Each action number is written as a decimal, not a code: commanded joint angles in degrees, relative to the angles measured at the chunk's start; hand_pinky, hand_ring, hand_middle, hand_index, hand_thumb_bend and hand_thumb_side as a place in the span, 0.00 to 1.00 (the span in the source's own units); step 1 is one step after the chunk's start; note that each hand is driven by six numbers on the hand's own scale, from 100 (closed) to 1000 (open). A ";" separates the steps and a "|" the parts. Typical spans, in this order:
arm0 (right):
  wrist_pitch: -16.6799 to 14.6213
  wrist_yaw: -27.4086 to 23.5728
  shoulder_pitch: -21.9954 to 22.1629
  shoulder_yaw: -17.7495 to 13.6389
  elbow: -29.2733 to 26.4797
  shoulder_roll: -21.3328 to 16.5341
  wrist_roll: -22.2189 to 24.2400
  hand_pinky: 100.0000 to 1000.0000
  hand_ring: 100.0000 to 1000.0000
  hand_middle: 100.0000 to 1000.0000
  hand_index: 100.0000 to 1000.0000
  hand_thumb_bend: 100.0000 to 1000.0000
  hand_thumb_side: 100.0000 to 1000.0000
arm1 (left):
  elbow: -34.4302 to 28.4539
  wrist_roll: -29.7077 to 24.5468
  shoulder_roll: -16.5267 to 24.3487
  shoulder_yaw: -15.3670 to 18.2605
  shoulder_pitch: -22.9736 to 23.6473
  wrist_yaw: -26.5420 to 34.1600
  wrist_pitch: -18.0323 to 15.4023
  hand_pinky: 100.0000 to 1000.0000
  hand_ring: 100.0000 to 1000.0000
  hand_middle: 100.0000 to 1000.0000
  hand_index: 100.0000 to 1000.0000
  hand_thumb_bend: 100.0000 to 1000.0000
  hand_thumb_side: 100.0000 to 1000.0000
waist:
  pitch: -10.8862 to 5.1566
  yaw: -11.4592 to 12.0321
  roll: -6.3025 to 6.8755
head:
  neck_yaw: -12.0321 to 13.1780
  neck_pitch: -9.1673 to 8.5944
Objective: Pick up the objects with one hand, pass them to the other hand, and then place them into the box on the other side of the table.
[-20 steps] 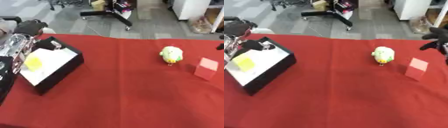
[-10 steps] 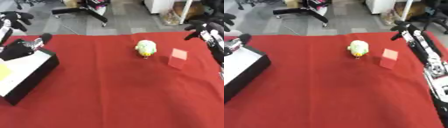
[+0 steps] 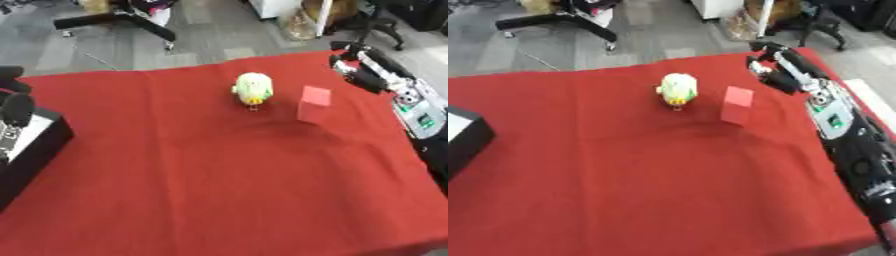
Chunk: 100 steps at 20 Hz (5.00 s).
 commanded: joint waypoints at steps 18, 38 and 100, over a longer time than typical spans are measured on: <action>-9.99 18.01 -5.16 -0.66 13.69 0.65 2.73 0.91 0.87 0.90 0.99 0.00 1.00 | -1.20 -2.78 -3.22 -1.84 0.03 -0.07 0.06 0.65 0.49 0.54 0.77 0.44 0.86 | 0.04 1.05 0.43 | -3.14 -1.66; -9.79 4.85 -4.35 0.12 11.17 -0.15 11.09 0.90 0.83 0.88 0.98 0.00 1.00 | -1.20 -2.75 -3.51 -1.87 0.32 -0.32 0.15 0.65 0.49 0.54 0.77 0.43 0.87 | -0.09 0.93 0.12 | -3.58 -1.85; 12.87 -33.99 0.43 11.37 -35.65 18.57 7.90 0.66 0.33 0.19 0.85 0.00 0.60 | 6.75 17.15 -5.85 -17.40 -8.52 -39.57 -7.85 0.75 0.70 0.73 0.86 0.87 0.34 | -0.12 0.38 -1.30 | 8.77 -2.22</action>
